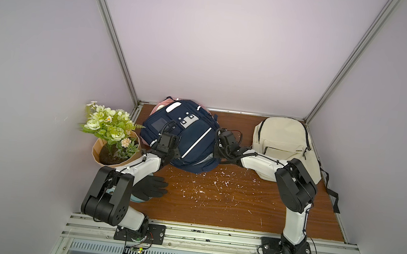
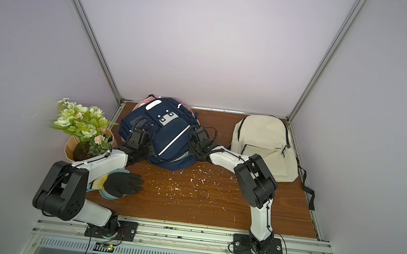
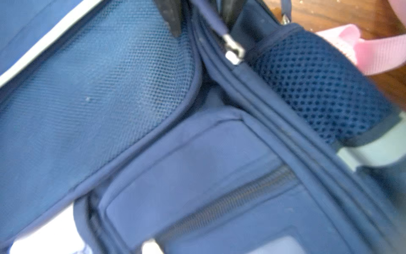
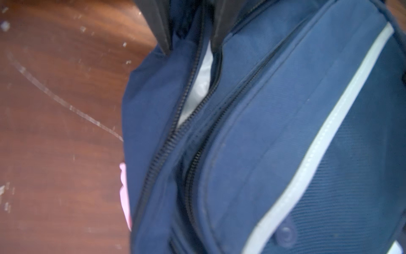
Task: Zip up the backpack
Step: Pick up the backpack from the backpack, then place the backpack on the backpack.
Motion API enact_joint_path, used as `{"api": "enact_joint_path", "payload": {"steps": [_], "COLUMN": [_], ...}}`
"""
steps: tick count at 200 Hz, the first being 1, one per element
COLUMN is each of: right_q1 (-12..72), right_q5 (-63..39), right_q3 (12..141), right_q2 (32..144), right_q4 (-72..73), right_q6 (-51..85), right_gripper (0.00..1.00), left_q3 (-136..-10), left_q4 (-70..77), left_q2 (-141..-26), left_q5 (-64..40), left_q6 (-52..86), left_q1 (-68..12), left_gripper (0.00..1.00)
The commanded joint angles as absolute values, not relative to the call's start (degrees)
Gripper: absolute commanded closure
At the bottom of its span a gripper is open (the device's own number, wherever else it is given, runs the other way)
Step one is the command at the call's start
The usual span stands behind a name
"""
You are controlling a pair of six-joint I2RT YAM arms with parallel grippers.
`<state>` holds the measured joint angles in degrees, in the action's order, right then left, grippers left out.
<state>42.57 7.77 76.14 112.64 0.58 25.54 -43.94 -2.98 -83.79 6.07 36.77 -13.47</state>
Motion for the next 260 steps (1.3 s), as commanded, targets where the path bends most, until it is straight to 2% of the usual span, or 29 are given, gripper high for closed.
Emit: {"api": "enact_joint_path", "payload": {"steps": [1, 21, 41, 71, 93, 131, 146, 160, 187, 195, 222, 260], "right_q1": [45.8, 46.7, 47.2, 47.1, 46.9, 45.1, 44.6, 44.6, 44.2, 44.0, 42.8, 42.8], "right_q5": [3.2, 5.1, 8.7, 15.3, 19.4, 19.9, 18.4, 18.2, 21.5, 22.3, 23.1, 21.3], "right_q3": [76.8, 76.5, 73.6, 65.6, 60.0, 49.9, 47.7, 46.9, 48.2, 48.6, 49.1, 46.8], "right_q2": [109.7, 107.1, 102.1, 91.6, 85.3, 81.4, 82.3, 83.5, 84.1, 83.6, 80.7, 77.6], "right_q4": [1.0, 1.3, 2.5, 4.3, 3.0, 2.5, 3.0, 3.0, 0.0, -0.8, -2.4, -2.6], "right_q6": [25.3, 24.4, 24.2, 23.6, 23.9, 26.9, 28.1, 28.8, 29.4, 29.2, 28.1, 28.4], "right_gripper": [0.86, 0.95, 0.99, 1.00, 1.00, 1.00, 1.00, 0.95, 0.67, 0.59, 0.45, 0.43], "left_q3": [-48.5, -52.5, -54.4, -52.9, -49.1, -39.7, -36.6, -35.6, -38.4, -39.7, -45.4, -52.8], "left_q4": [-2.7, -4.6, -4.5, -2.6, 0.1, 3.2, 2.5, 0.2, -7.5, -8.4, -10.0, -14.2], "left_q2": [-82.5, -80.2, -76.7, -70.1, -66.8, -66.2, -67.5, -68.8, -69.4, -69.5, -72.8, -79.2], "left_q5": [4.2, 8.7, 11.7, 15.1, 13.4, 11.0, 11.6, 12.9, 19.2, 19.0, 12.1, 12.1], "left_q6": [33.5, 31.5, 29.9, 28.4, 29.9, 36.3, 39.4, 41.3, 43.1, 42.0, 35.9, 30.0], "left_q1": [-15.7, -19.9, -24.5, -31.5, -35.3, -39.6, -39.7, -39.7, -38.9, -37.6, -32.2, -32.0], "left_gripper": [0.86, 0.96, 1.00, 1.00, 1.00, 0.97, 0.90, 0.77, 0.39, 0.32, 0.23, 0.15]}}
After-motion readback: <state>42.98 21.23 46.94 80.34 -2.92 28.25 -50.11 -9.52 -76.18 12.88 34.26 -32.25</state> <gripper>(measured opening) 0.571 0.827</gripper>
